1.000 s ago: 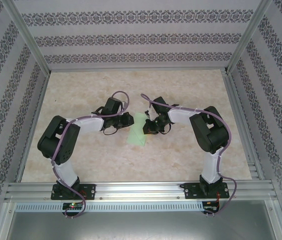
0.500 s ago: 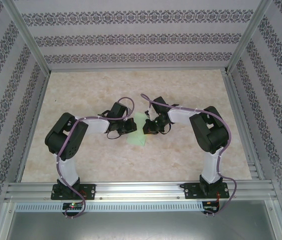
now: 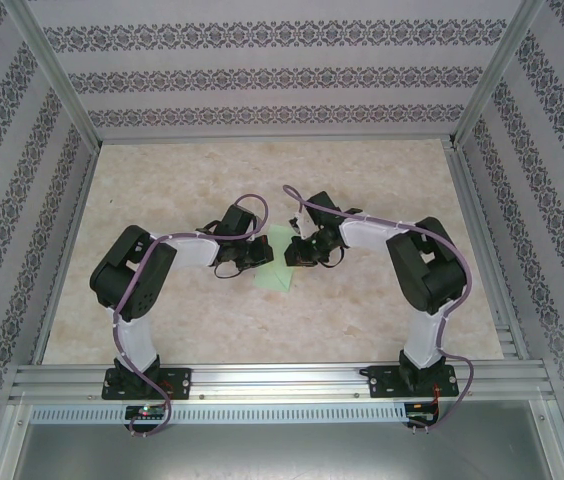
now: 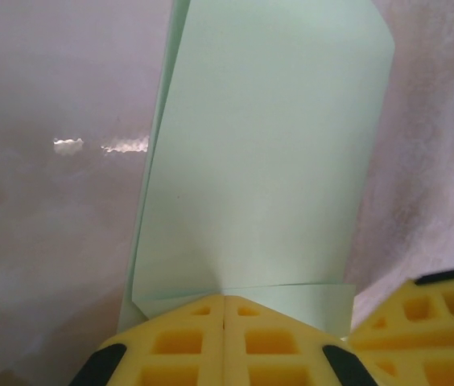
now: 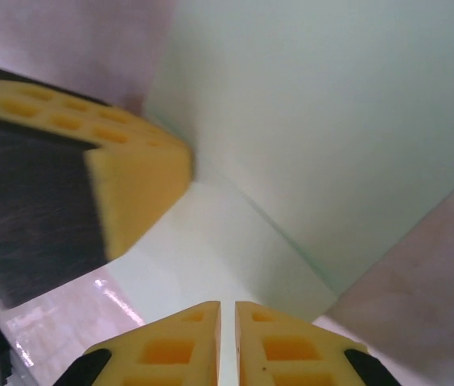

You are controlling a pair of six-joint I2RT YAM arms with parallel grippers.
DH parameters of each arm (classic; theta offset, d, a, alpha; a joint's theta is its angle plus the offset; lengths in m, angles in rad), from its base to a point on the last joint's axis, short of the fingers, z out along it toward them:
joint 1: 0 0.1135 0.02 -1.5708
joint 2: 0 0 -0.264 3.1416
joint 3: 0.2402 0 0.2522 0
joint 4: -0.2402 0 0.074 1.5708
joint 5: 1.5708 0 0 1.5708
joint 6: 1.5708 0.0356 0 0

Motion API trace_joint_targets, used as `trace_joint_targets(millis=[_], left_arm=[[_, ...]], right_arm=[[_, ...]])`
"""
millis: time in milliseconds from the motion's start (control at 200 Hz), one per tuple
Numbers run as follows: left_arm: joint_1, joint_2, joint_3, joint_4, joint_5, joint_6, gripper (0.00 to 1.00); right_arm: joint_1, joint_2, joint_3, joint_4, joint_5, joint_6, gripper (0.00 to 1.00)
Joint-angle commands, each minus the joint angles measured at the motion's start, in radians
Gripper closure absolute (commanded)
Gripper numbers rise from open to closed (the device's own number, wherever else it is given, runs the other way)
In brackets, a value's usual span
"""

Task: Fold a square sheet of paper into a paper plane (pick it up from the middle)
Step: Fold the triangle a second time at the center of the table.

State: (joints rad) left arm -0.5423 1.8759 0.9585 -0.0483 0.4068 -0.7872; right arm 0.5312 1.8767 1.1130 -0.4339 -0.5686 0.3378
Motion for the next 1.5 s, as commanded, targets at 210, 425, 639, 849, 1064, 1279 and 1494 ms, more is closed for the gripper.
trace_joint_targets(millis=[210,425,639,849,1064,1279,1494], left_arm=[[-0.025,0.085,-0.022,-0.112,-0.075,-0.013,0.95],[-0.024,0.092,-0.027,-0.108,-0.077,-0.022,0.95],[-0.024,0.095,-0.029,-0.113,-0.082,-0.021,0.95],[-0.024,0.095,-0.03,-0.125,-0.095,-0.021,0.96],[-0.024,0.097,-0.025,-0.165,-0.131,-0.021,0.96],[-0.024,0.099,-0.024,-0.167,-0.131,-0.02,0.96],[-0.024,0.097,-0.021,-0.164,-0.122,-0.017,0.96]], right_arm=[[0.08,-0.014,-0.041,0.053,-0.043,0.015,0.88],[0.107,0.007,-0.045,0.04,-0.026,0.008,0.88],[0.108,0.034,-0.05,0.005,0.013,-0.009,0.89],[0.107,0.034,-0.079,-0.014,0.021,-0.015,0.89],[0.107,-0.007,-0.161,-0.032,0.032,-0.02,0.9],[0.108,-0.067,-0.239,-0.046,0.029,-0.026,0.9],[0.107,-0.163,-0.181,-0.002,0.062,0.02,0.9]])
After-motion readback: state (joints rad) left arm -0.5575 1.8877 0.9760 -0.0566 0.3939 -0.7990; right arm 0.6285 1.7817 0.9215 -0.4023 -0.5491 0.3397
